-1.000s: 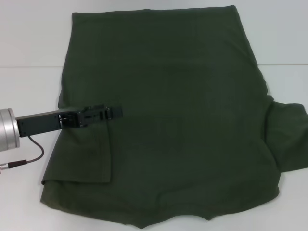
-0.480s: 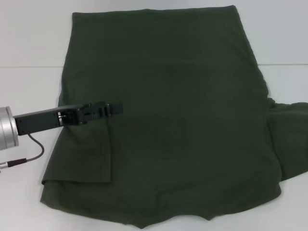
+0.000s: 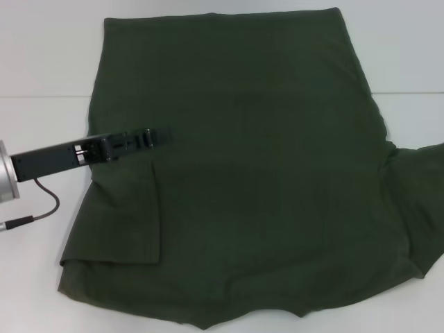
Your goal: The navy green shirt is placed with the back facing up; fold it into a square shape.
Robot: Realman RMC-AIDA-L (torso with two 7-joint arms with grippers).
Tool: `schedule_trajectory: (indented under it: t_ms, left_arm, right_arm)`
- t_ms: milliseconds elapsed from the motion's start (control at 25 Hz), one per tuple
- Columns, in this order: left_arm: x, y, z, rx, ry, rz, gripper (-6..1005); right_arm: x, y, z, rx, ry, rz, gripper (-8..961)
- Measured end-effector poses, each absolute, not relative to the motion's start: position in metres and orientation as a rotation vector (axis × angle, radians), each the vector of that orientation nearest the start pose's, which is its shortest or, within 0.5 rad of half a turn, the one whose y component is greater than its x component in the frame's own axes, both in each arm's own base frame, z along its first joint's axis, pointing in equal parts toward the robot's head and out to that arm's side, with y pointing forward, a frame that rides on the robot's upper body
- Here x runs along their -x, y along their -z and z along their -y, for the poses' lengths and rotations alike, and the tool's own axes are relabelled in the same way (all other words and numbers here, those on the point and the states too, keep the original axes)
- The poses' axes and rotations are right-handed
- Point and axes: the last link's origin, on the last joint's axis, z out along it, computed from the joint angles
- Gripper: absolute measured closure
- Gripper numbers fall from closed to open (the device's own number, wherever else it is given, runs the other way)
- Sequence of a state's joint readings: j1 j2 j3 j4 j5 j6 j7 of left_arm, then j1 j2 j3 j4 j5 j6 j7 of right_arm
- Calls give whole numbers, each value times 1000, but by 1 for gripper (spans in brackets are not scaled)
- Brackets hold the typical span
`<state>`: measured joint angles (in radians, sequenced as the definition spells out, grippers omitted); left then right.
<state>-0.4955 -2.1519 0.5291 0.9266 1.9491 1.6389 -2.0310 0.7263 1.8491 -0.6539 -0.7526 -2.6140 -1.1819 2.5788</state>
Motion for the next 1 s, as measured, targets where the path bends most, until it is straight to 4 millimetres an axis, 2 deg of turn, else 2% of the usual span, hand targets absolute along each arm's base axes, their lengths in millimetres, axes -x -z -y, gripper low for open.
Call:
schedule_trajectory:
  t_ms: [160, 360, 560, 720, 1000]
  left_arm:
    - [244, -52, -337, 2382, 1038, 1282, 115]
    - [247, -58, -338, 2343, 1076, 1281, 116]
    - [248, -61, -339, 2317, 1102, 1279, 116]
    - [251, -64, -338, 2290, 1117, 1281, 116]
    - [253, -67, -338, 2267, 1134, 1279, 115]
  right_arm:
    - [-285, -115, -428, 1990, -134, -1596, 952]
    - [-240, -77, -427, 2216, -124, -1617, 951]
    - [-212, -53, -437, 2288, -101, -1563, 950]
    - [-204, -41, -441, 2294, -83, -1558, 950]
    - [-207, -31, -440, 2297, -85, -1565, 948]
